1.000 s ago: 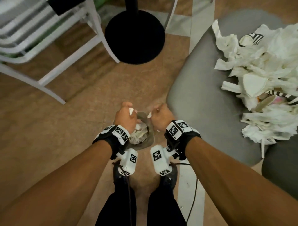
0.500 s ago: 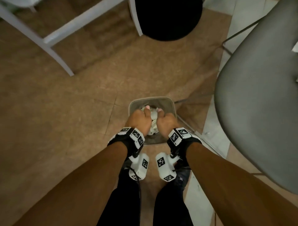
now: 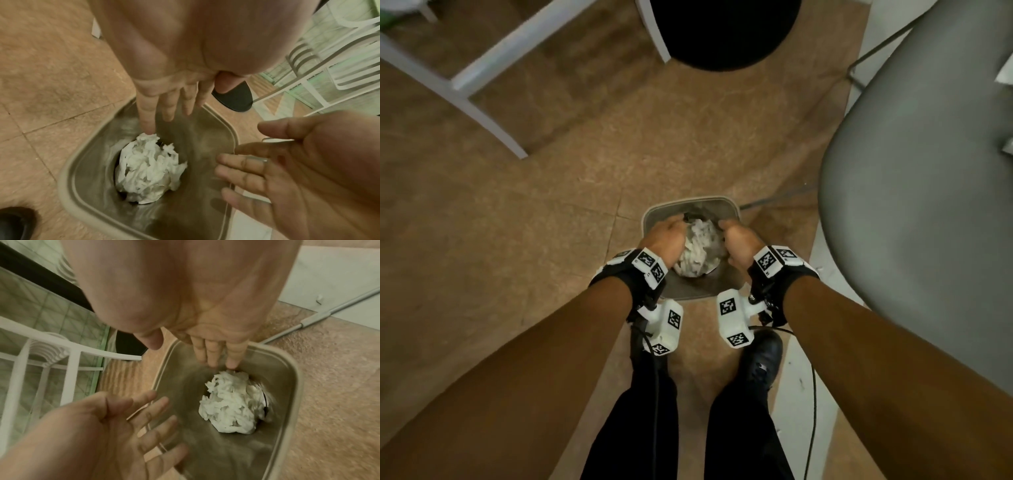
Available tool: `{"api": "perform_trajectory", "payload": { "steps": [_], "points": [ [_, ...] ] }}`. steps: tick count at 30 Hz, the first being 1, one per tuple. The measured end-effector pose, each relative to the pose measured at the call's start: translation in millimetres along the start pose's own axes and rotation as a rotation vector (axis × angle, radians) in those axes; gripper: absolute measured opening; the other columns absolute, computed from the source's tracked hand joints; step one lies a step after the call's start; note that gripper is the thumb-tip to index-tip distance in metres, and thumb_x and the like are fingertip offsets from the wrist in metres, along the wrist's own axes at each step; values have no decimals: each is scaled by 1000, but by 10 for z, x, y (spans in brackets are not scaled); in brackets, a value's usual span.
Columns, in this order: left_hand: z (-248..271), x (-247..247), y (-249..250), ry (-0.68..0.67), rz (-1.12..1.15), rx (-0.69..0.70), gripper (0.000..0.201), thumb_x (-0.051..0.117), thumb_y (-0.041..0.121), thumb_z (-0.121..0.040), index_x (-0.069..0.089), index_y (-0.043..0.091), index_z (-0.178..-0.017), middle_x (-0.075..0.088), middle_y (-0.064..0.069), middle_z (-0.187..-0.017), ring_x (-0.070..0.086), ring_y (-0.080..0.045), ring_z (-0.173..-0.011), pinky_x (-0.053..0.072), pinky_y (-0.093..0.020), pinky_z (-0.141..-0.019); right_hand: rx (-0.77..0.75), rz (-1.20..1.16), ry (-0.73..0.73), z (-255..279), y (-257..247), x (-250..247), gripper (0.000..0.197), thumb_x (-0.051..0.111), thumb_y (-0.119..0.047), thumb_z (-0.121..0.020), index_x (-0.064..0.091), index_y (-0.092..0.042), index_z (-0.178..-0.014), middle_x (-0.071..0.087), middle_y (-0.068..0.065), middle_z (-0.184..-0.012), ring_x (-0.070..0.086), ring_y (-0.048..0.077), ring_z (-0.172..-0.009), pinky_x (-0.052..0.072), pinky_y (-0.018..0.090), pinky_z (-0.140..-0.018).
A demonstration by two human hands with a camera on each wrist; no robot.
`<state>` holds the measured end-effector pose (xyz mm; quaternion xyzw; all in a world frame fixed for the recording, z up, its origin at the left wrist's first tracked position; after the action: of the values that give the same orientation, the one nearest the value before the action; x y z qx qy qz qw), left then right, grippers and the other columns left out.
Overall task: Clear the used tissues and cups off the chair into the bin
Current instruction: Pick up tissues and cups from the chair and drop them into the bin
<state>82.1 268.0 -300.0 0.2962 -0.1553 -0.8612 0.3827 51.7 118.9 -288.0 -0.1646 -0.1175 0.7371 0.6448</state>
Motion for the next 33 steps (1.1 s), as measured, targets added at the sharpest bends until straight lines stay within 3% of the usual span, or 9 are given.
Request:
{"api": "perform_trajectory", "payload": {
  "steps": [2,6,8,14,18,20,23,28,33],
  "points": [
    [82,-104,123,79,32,0,36,37,27,-102,61,14,-125,61,-12,-134,56,-30,-125,42,-36,-107,24,-58,-48,185,-42,-31,37,37,-34,-105,50,-17,-135,60,11,-126,55,34,-123,47,43,-98],
    [428,-259,736,184,-52,156,23,44,25,-95,65,18,-100,75,-6,-94,69,-26,-90,55,-41,-85,15,-136,-193,819,-296,-219,31,42,-35,-103,54,-16,-125,60,7,-104,59,25,-91,45,33,-82],
    [665,-253,1220,199,-155,264,20,48,21,-91,66,21,-99,74,-1,-88,70,-23,-84,57,-38,-80,-87,-140,-156,1123,-428,-558,19,51,-27,-100,59,-14,-111,65,6,-96,61,26,-91,51,33,-86],
    [1166,340,2821,203,-395,567,25,44,22,-87,67,20,-98,73,-5,-90,67,-32,-83,54,-38,-74,-213,-245,4,1887,-510,-1837,6,53,-19,-98,59,-18,-99,69,-1,-86,66,19,-73,44,25,-63],
    [1406,1245,3641,96,-527,823,29,45,19,-83,64,17,-104,69,-8,-102,62,-32,-97,50,-38,-86,-228,279,487,2061,-156,-3063,22,53,-32,-86,66,-16,-92,71,13,-96,67,35,-90,55,42,-80],
    [1579,1716,3887,37,-649,971,32,51,14,-84,60,16,-115,62,-8,-110,54,-31,-106,45,-42,-93,-50,641,636,2125,208,-3480,31,56,-29,-89,60,-18,-117,58,15,-125,54,39,-114,48,47,-96],
    [1769,2264,4061,-25,-720,1073,44,54,9,-82,55,14,-126,55,-11,-118,50,-32,-112,43,-44,-95,26,782,612,2180,645,-3690,52,56,-21,-92,40,-20,-142,42,13,-141,41,41,-128,41,53,-100],
    [1863,2809,4095,-50,-868,1152,56,56,5,-77,50,17,-131,50,-11,-118,49,-31,-108,44,-42,-89,-187,825,505,2111,664,-3609,33,45,-6,-96,61,-7,-126,63,17,-126,60,34,-117,49,41,-97],
    [1715,2755,4300,335,-1041,1090,89,71,11,-63,35,22,-143,42,-10,-127,44,-32,-107,38,-40,-87,-402,638,416,2199,427,-3519,36,55,-3,-89,65,-11,-122,66,17,-116,63,35,-110,51,38,-94]
  ]
}}
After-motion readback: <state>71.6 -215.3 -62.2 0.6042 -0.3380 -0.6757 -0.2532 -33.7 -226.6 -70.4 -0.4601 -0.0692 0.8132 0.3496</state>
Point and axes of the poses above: each hand's wrist, its own z-axis away from the middle knuckle, its own x-axis out of the palm, y = z × x, the point moved 7 cm from there along -z, towards the middle knuckle
